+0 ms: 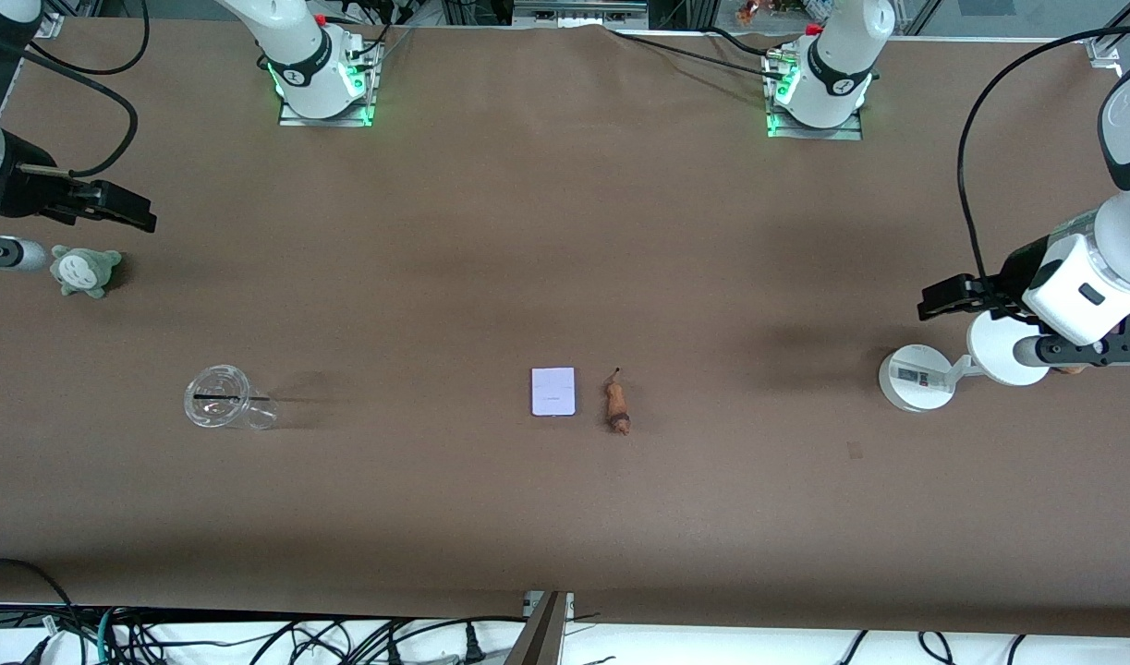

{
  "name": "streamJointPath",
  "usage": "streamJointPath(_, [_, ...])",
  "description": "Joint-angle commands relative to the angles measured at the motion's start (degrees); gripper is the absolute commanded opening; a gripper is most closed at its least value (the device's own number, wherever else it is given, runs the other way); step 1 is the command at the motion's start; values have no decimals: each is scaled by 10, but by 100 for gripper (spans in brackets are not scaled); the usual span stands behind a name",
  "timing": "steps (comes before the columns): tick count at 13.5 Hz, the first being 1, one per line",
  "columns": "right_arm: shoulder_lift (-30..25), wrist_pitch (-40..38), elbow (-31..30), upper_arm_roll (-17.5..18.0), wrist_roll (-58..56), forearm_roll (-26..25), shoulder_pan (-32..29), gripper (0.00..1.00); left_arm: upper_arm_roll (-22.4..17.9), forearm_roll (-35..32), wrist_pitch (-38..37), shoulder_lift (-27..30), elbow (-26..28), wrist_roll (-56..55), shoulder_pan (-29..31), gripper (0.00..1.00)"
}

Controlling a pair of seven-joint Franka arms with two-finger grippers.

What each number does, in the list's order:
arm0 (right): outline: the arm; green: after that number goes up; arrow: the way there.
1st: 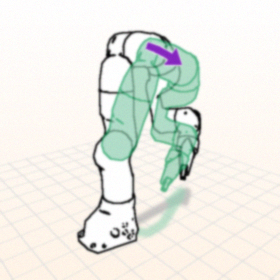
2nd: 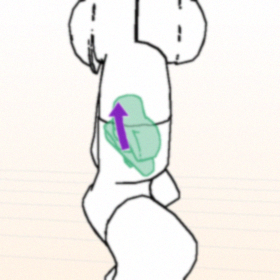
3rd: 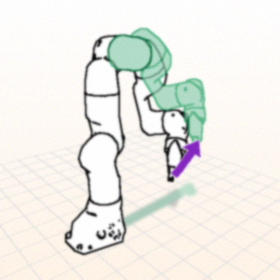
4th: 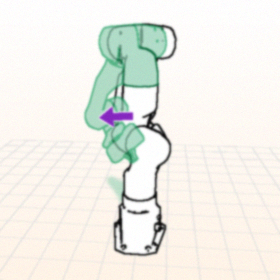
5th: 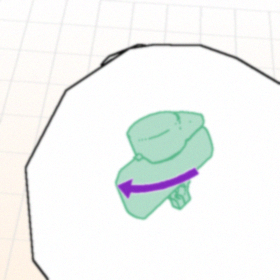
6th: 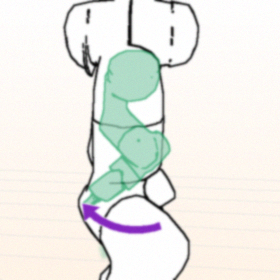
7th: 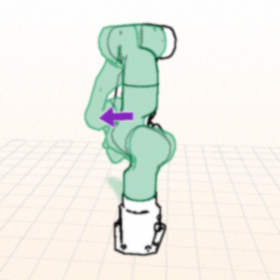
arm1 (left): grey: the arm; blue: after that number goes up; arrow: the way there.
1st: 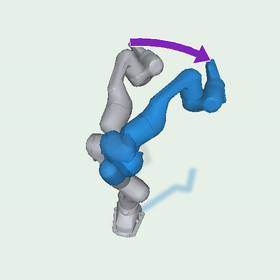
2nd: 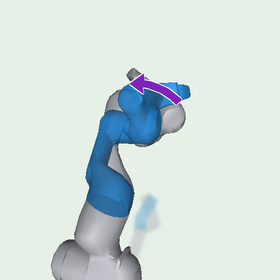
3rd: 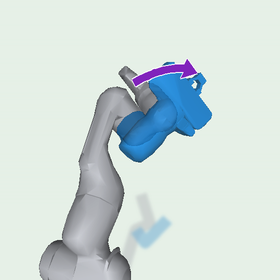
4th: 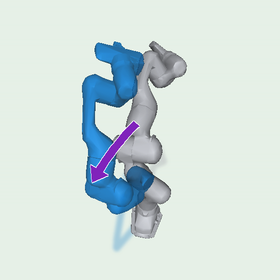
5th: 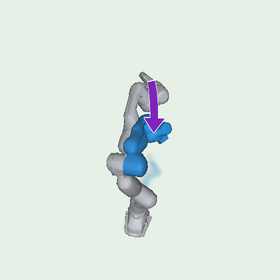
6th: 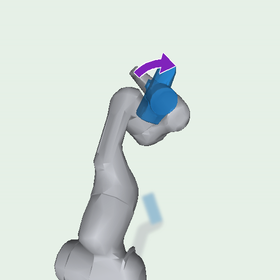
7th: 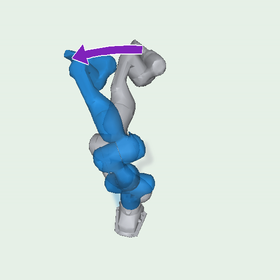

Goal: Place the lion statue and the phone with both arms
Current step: 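Reach the left gripper over to the brown lion figurine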

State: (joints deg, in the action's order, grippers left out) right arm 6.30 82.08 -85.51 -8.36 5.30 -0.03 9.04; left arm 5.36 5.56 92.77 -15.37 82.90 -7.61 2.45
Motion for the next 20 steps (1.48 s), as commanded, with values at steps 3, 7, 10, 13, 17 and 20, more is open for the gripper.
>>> streamJointPath(3, [26,11,5,2,-1,6,1,100,4,15,71,-61,-16,-163,-88,100])
streamJointPath(7, [40,12,5,3,-2,6,-1,100,2,12,178,-140,-20,-263,-167,100])
streamJointPath(10, [41,13,5,3,-15,3,1,100,-3,8,265,-206,-20,-333,-207,100])
streamJointPath(13, [41,15,5,3,-26,5,0,100,-2,16,290,-269,-78,-404,-216,100])
streamJointPath(17, [47,14,5,3,-26,6,-1,100,2,16,299,-327,-143,-491,-249,100])
streamJointPath(20, [62,26,5,5,-25,6,4,100,1,13,336,-358,-168,-489,-273,100])
